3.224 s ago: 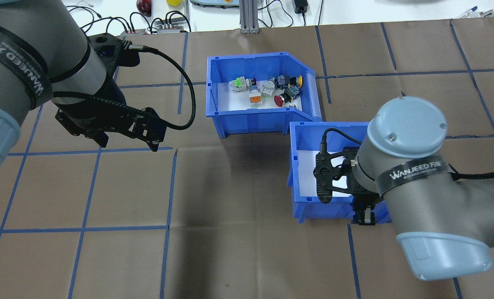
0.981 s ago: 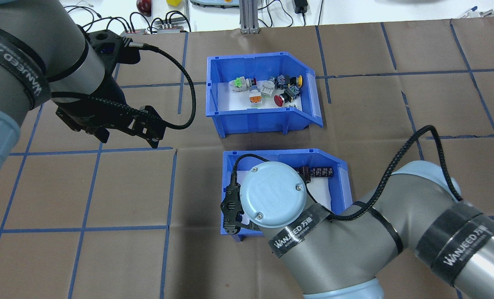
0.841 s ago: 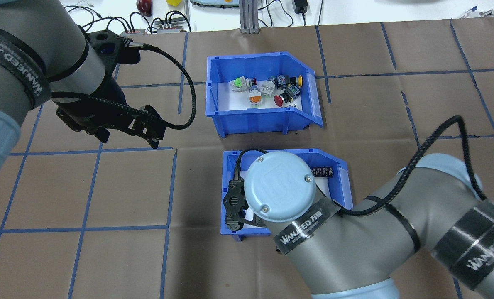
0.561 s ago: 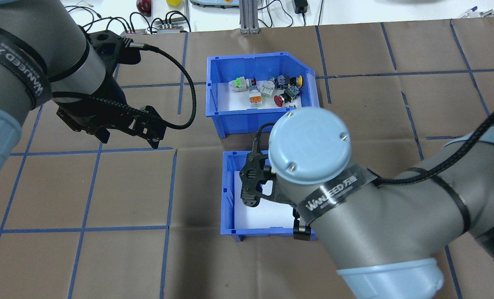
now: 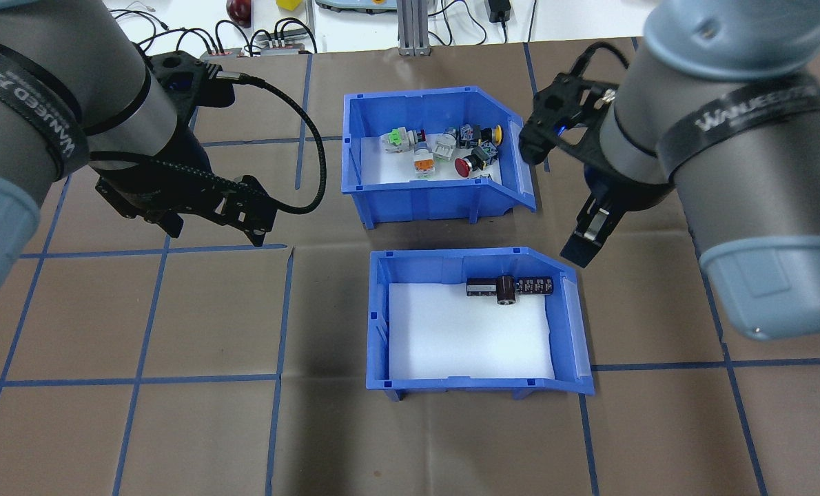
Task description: Place button box in front
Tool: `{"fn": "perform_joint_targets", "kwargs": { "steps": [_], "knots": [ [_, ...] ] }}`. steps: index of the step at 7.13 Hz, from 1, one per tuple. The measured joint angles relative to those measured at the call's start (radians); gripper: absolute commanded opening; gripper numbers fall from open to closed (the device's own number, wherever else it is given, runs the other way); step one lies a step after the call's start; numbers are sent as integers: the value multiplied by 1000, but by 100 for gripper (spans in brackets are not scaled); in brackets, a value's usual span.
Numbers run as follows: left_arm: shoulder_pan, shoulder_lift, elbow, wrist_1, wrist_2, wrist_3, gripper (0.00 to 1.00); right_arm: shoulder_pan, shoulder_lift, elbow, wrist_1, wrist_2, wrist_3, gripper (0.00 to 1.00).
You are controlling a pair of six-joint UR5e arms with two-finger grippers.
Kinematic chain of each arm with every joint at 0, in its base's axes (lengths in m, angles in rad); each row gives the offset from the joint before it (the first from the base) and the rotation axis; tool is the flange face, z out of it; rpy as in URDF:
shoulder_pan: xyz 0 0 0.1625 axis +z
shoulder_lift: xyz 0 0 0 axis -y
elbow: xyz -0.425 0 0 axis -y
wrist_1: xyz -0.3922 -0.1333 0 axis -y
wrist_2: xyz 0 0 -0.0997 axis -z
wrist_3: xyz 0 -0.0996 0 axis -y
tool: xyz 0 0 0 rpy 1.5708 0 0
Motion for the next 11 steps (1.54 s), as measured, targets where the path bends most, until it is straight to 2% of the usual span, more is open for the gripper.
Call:
{"fn": "perform_joint_targets", "kwargs": {
  "steps": [2, 4, 5, 8, 11],
  "knots": [
    [0, 0, 0, 0, 0, 0, 99, -121, 18, -60, 28, 15, 249, 100],
    [0, -1, 0, 0, 0, 0, 99, -162, 41, -110, 80, 43, 559, 100],
    [0, -1, -1, 0, 0, 1, 99, -163, 71, -138, 101, 68, 654, 100],
    [0, -1, -2, 0, 0, 1, 99, -138, 206, -247, 174, 83, 770, 100],
    [0, -1, -2, 0, 0, 0, 99, -127, 246, -285, 206, 80, 797, 100]
  ]
}}
